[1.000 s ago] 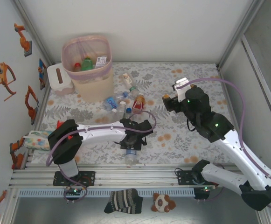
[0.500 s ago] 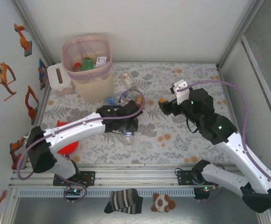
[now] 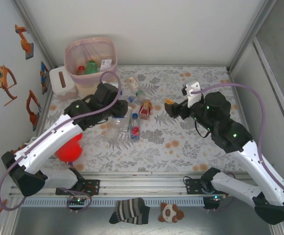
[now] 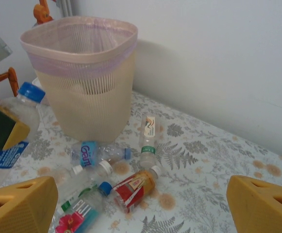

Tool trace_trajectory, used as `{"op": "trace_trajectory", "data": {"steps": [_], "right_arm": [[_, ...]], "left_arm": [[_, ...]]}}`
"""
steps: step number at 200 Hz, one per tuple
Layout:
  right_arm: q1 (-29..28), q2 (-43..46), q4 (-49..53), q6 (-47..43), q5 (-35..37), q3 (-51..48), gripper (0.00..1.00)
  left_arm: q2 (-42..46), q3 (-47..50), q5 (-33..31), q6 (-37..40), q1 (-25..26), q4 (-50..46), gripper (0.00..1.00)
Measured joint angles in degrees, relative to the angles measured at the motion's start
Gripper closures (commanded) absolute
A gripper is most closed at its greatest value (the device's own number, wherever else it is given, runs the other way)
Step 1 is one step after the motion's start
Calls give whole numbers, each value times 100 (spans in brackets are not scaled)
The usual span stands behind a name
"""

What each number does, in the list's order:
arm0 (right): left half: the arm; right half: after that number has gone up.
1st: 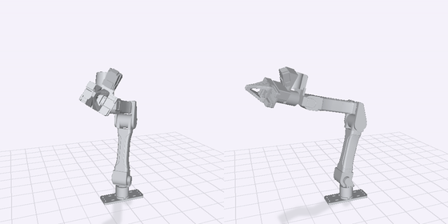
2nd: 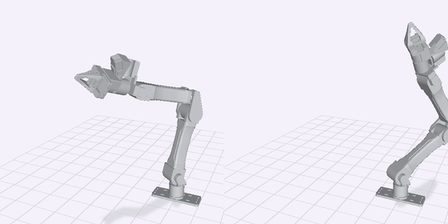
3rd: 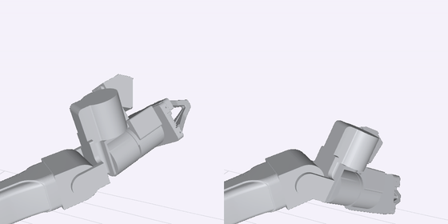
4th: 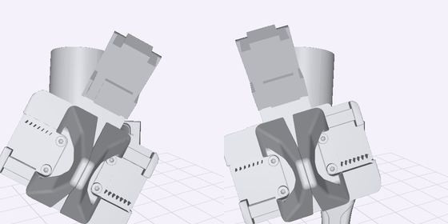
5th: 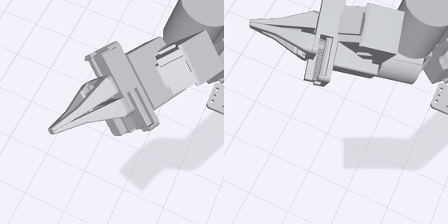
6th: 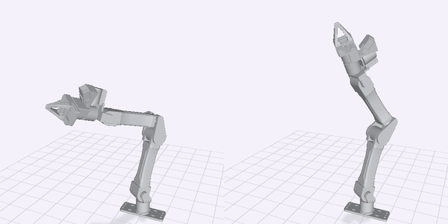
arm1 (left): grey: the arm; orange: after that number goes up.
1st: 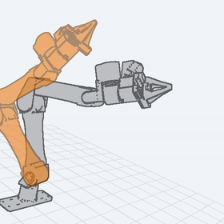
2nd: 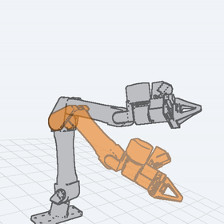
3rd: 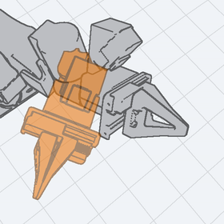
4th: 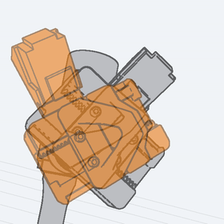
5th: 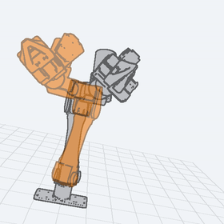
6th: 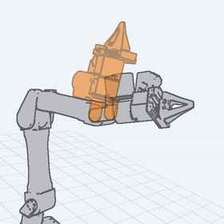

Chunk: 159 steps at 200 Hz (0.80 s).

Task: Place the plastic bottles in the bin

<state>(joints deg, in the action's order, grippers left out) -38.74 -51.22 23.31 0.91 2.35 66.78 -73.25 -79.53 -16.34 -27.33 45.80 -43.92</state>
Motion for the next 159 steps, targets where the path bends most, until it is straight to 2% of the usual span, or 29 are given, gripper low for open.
{"op": "trace_trajectory", "data": {"steps": [79, 159], "right_arm": [[0, -129, -175, 20, 17, 304, 12], [0, -448, -179, -48, 22, 527, 12]], "left_arm": [[-339, -1360, 595, 1384, -1331, 282, 50], [-1934, -3659, 1141, 2371, -2581, 358, 51]]}}
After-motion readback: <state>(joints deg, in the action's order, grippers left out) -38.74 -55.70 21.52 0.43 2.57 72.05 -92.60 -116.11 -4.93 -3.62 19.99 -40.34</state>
